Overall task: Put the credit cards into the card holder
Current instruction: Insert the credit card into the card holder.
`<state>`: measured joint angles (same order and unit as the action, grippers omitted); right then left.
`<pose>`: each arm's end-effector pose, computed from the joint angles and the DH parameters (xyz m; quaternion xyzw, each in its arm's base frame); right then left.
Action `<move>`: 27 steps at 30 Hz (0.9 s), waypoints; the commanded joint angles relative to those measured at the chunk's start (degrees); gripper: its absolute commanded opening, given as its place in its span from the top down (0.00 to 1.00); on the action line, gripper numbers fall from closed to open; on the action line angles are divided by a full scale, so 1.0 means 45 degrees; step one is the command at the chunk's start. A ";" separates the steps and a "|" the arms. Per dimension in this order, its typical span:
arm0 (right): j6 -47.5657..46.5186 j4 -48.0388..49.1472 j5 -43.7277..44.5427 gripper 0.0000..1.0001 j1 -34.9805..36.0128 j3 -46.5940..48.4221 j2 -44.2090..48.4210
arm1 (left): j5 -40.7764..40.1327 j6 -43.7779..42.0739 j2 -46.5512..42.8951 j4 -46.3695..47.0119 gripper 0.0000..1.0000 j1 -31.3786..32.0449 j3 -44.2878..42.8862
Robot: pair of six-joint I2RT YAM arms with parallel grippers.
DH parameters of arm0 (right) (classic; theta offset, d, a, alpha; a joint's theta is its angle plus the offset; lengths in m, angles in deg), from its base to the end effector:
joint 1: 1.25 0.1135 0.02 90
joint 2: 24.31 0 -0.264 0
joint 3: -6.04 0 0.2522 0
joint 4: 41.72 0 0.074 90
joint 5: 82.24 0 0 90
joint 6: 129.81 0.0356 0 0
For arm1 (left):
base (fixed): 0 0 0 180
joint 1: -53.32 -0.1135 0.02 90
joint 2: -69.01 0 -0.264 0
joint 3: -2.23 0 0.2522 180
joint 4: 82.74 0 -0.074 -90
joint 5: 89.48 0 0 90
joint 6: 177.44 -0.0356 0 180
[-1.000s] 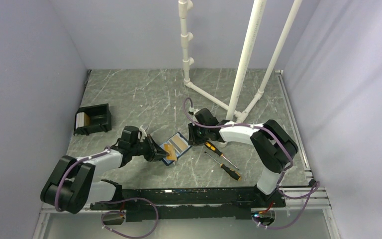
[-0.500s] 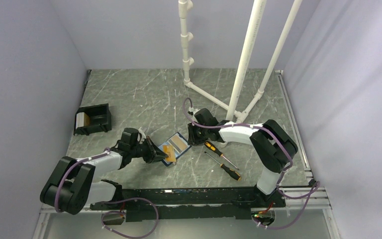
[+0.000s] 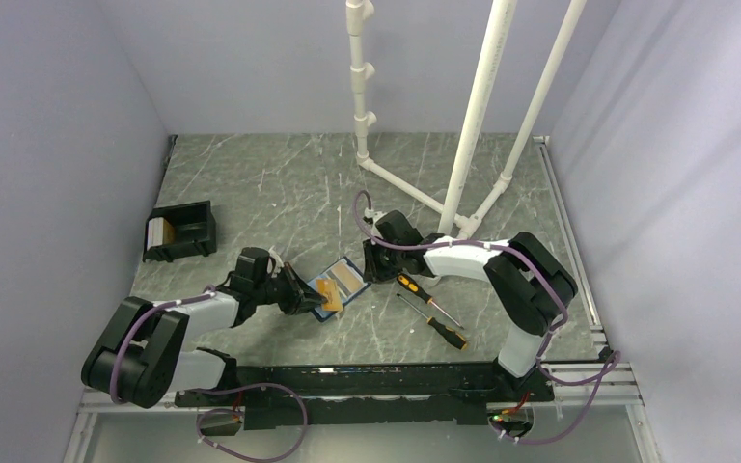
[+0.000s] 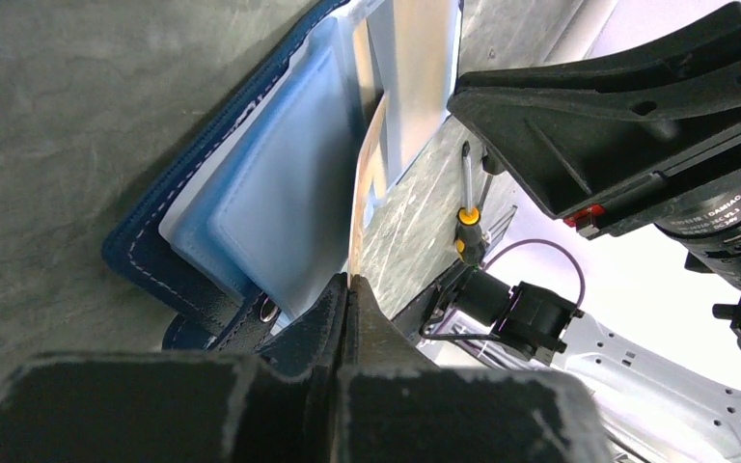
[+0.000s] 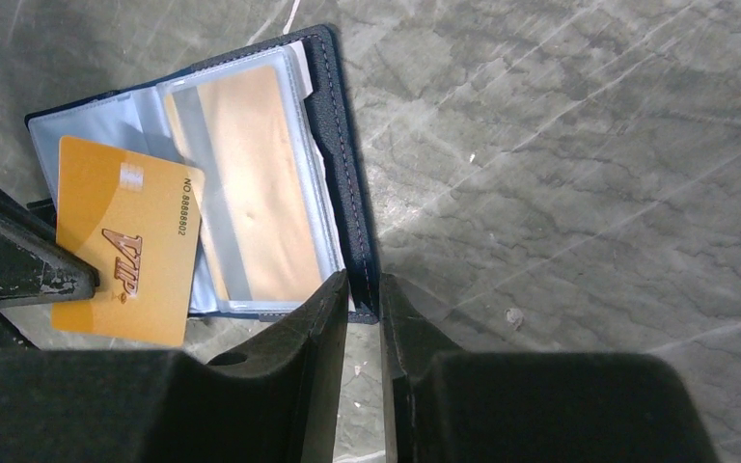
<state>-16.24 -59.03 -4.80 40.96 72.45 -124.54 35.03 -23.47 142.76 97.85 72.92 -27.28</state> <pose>0.2501 0.2373 0.1483 -0.1877 0.9191 0.2662 0.2217 0.1831 -0.0866 0.1197 -0.2234 0.8570 -0.4538 0.0985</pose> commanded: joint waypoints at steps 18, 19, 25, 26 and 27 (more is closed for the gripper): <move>0.0256 0.0363 -0.0974 0.81 0.0305 -0.0271 -0.0355 | -0.1494 0.0470 0.0292 0.0542 1.00 -0.0192 -0.0047; 0.0234 0.0328 -0.0935 0.81 0.0301 -0.0258 -0.0361 | -0.1468 0.0392 0.0275 0.0469 1.00 -0.0253 -0.0086; 0.0173 0.0284 -0.0881 0.81 0.0296 -0.0176 -0.0450 | -0.0943 -0.0063 0.0413 0.0536 1.00 -0.0907 -0.0116; 0.0172 0.0282 -0.0862 0.81 0.0305 -0.0175 -0.0472 | -0.0768 -0.0224 0.0468 0.0458 1.00 -0.1021 -0.0200; 0.0155 0.0272 -0.0847 0.81 0.0306 -0.0175 -0.0481 | -0.0628 -0.0378 0.0519 0.0356 1.00 -0.1132 -0.0288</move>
<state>-15.30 -57.85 -8.91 41.93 72.03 -125.24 31.24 -21.75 144.53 101.28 69.57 -26.69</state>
